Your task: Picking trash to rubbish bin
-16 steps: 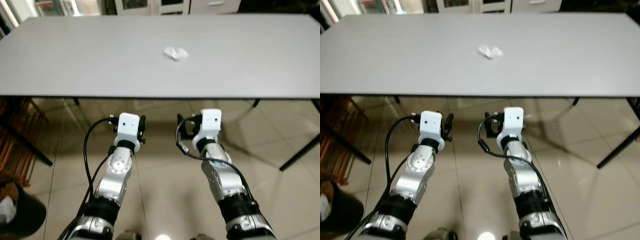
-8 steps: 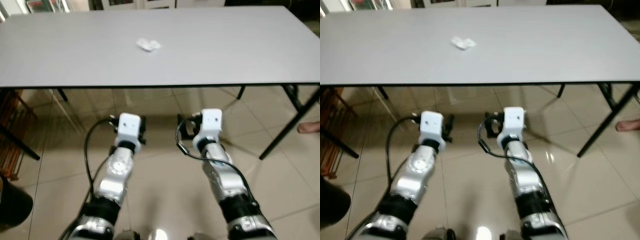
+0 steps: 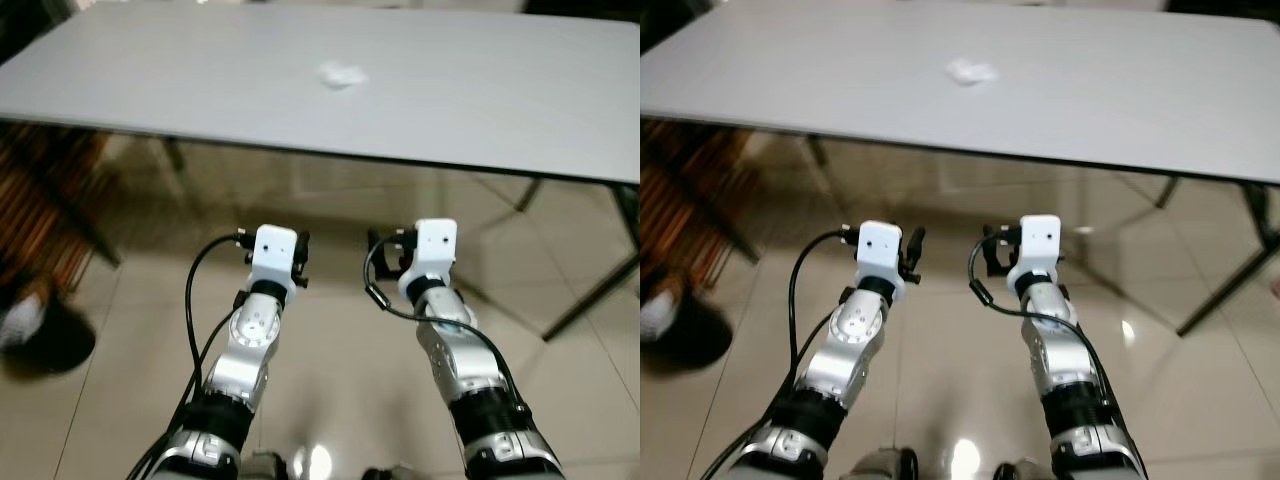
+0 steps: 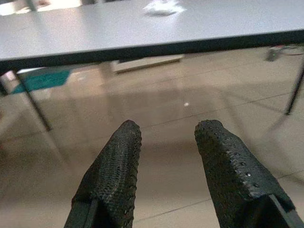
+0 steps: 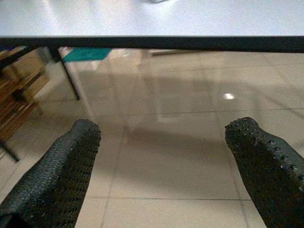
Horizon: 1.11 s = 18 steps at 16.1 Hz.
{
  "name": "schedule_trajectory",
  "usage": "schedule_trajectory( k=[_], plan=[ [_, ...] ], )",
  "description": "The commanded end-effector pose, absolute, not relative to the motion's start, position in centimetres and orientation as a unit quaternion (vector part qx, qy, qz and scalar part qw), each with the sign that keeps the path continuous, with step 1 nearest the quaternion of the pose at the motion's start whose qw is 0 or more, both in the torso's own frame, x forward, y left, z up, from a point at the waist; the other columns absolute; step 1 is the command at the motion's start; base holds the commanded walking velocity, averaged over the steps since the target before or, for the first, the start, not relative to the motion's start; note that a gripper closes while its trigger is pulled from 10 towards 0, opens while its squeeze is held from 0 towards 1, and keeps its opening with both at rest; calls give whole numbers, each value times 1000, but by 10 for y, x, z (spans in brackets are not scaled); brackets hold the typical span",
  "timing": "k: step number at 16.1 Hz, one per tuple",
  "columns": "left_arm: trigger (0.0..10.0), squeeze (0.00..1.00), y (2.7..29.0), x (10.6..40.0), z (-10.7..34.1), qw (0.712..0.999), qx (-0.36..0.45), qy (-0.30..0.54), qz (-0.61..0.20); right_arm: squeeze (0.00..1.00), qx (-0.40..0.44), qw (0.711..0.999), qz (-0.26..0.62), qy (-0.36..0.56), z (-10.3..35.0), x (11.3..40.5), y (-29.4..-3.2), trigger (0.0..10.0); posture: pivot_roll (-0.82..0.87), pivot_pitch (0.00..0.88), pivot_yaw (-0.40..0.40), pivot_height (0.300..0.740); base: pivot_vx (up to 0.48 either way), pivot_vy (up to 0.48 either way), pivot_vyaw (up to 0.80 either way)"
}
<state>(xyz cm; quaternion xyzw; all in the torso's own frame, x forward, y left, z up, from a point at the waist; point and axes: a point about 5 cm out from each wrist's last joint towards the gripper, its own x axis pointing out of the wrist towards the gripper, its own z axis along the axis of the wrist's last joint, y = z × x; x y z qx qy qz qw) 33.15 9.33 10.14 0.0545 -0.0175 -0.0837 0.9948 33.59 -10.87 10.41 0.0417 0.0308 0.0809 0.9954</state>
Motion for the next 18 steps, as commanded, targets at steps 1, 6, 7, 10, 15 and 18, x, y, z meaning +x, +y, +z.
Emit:
schedule_trajectory(
  k=[1, 6, 7, 10, 15, 18],
  plan=[
    [10000, 0, 98, 331, 98, 996, 53, -8, -77, 0, 43, 995, 89, 33, 103, 335, -105, 10000, -57, 134, 42, 740, 0, 0, 800],
    [10000, 0, 99, 331, 98, 996, 52, -7, -77, 0, 52, 995, 84, 33, 103, 335, -106, 10000, -58, 129, 44, 740, 0, 0, 0],
    [10000, 0, 100, 332, 98, 996, 52, -6, -75, 0, 53, 994, 84, 33, 103, 335, -105, 10000, -58, 127, 46, 740, 0, 0, 0],
    [10000, 0, 102, 332, 98, 996, 52, -5, -71, 0, 54, 994, 86, 34, 103, 335, -105, 10000, -59, 122, 47, 740, 0, 0, 0],
    [10000, 0, 102, 332, 98, 996, 54, -6, -72, 0, 59, 994, 81, 35, 102, 335, -105, 10000, -59, 112, 51, 740, 287, 0, 0],
    [10000, 0, 101, 332, 99, 996, 54, -6, -74, 0, 61, 994, 81, 35, 102, 335, -104, 10000, -61, 109, 53, 740, 312, 0, 0]
  ],
)
